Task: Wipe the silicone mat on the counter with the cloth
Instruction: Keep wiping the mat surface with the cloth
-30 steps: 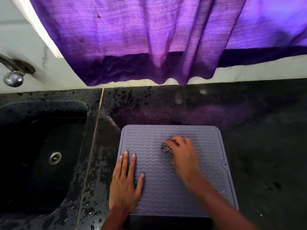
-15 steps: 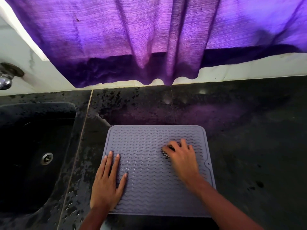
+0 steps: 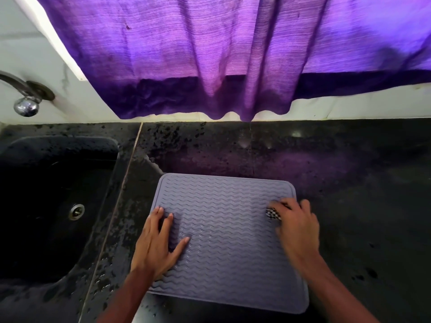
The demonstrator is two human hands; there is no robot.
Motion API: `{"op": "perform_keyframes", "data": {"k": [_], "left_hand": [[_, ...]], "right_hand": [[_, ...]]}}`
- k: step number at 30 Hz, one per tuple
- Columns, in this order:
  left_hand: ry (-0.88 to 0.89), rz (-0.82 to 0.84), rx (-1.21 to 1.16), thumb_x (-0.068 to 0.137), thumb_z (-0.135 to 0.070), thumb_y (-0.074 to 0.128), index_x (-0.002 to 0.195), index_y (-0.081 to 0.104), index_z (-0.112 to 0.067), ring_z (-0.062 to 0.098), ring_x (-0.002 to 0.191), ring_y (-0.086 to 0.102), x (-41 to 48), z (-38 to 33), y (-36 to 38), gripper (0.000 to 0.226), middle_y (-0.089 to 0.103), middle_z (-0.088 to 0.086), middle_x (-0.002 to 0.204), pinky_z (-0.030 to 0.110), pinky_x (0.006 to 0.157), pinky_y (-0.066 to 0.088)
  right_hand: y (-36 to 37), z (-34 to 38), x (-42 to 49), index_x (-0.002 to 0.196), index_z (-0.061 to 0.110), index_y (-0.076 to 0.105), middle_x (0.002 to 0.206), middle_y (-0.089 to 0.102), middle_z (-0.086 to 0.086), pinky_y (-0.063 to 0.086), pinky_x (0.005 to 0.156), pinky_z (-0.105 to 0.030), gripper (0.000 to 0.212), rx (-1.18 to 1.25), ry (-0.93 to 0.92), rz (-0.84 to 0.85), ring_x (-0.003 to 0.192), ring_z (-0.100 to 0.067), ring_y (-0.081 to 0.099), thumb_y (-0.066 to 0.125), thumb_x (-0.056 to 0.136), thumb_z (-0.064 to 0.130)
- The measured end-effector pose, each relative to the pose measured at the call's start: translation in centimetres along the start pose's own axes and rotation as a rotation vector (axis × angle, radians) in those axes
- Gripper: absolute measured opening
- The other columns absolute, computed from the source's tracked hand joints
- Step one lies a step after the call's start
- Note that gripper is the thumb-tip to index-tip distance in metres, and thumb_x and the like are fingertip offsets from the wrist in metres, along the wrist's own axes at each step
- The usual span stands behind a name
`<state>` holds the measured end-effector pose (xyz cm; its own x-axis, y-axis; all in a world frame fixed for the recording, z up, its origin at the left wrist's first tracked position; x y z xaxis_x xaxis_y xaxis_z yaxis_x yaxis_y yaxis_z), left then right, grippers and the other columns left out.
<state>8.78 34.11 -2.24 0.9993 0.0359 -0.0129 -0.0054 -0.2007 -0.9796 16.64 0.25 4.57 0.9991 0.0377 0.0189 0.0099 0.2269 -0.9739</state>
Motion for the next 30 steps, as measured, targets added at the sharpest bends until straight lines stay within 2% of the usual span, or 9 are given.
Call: {"op": "perform_keyframes", "data": {"k": [2,5,7,11,15,18,21,26,30], "left_hand": [[-0.012,-0.045,-0.075,0.093,-0.077,0.035,0.139,0.054,-0.005,0.034,0.144,0.040,0.3,-0.2,-0.6,0.088,0.037,0.018,0.155,0.042,0.107,0.047],[0.062,-0.063,-0.127,0.092,-0.068,0.049,0.153,0.039,-0.008,0.027,0.152,0.028,0.7,-0.6,-0.9,0.087,0.026,0.010,0.164,0.046,0.117,0.038],[0.112,-0.059,-0.095,0.094,-0.065,0.049,0.158,0.029,-0.007,0.025,0.155,0.018,0.7,-0.9,-0.7,0.089,0.019,0.008,0.168,0.050,0.120,0.031],[0.095,-0.052,-0.053,0.096,-0.068,0.044,0.161,0.020,-0.011,0.021,0.157,0.010,0.7,-0.8,-0.6,0.090,0.012,0.004,0.170,0.046,0.122,0.024],[0.090,-0.050,-0.044,0.096,-0.070,0.042,0.161,0.020,-0.011,0.021,0.157,0.011,0.8,-0.7,-0.6,0.091,0.013,0.004,0.170,0.045,0.123,0.024],[0.091,-0.057,-0.047,0.096,-0.070,0.040,0.161,0.022,-0.011,0.021,0.157,0.012,0.8,-0.8,-0.8,0.089,0.014,0.004,0.170,0.045,0.123,0.025],[0.092,-0.060,-0.043,0.096,-0.070,0.039,0.161,0.021,-0.011,0.021,0.157,0.013,0.8,-0.8,-0.8,0.089,0.015,0.004,0.170,0.046,0.123,0.025],[0.085,-0.052,-0.012,0.097,-0.071,0.037,0.161,0.021,-0.010,0.022,0.157,0.012,0.7,-0.9,-0.7,0.090,0.014,0.006,0.170,0.048,0.123,0.027],[0.078,-0.045,0.008,0.097,-0.071,0.035,0.161,0.021,-0.009,0.022,0.157,0.011,0.7,-0.9,-0.6,0.089,0.014,0.007,0.170,0.047,0.123,0.026]], "right_hand": [[0.3,3.9,0.5,0.109,0.029,0.070,0.107,0.063,0.006,0.048,0.069,-0.036,0.059,0.094,-0.080,-0.013,0.095,-0.024,0.050,0.075,0.061,-0.006],[1.6,10.8,1.3,0.114,0.027,0.069,0.106,0.063,0.004,0.049,0.074,-0.036,0.053,0.167,-0.206,0.016,0.098,-0.022,0.050,0.072,0.071,-0.003],[2.9,15.3,1.3,0.113,0.026,0.068,0.107,0.061,0.002,0.050,0.075,-0.039,0.048,0.176,-0.299,0.074,0.101,-0.025,0.050,0.071,0.073,0.000],[5.1,19.4,0.3,0.111,0.024,0.066,0.111,0.058,-0.002,0.050,0.076,-0.041,0.041,0.097,-0.411,0.160,0.107,-0.028,0.049,0.074,0.074,0.009],[5.1,17.4,0.2,0.105,0.026,0.069,0.104,0.061,-0.001,0.051,0.069,-0.042,0.037,0.077,-0.427,0.112,0.098,-0.028,0.054,0.067,0.073,0.006],[4.5,14.4,0.6,0.105,0.028,0.069,0.103,0.061,0.001,0.049,0.070,-0.042,0.042,0.034,-0.428,0.111,0.098,-0.027,0.052,0.070,0.071,0.003],[4.0,10.3,0.7,0.108,0.029,0.070,0.105,0.062,0.004,0.050,0.070,-0.041,0.052,-0.006,-0.357,0.127,0.099,-0.027,0.051,0.078,0.064,0.001],[2.9,3.4,0.0,0.109,0.030,0.071,0.104,0.064,0.005,0.051,0.068,-0.041,0.072,-0.014,-0.226,0.131,0.097,-0.028,0.053,0.090,0.043,0.006],[2.2,0.6,-0.2,0.108,0.031,0.072,0.104,0.064,0.006,0.050,0.067,-0.039,0.068,-0.040,-0.115,0.147,0.097,-0.027,0.051,0.087,0.048,0.004]]}}
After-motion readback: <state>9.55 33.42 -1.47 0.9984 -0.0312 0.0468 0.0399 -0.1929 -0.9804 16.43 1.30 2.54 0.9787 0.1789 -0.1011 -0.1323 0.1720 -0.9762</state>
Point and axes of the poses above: each hand's wrist, its own x-axis towards the middle knuckle, its own y-axis out of the palm, z = x × y, the point moved 10 cm from there along x, towards the middle knuckle
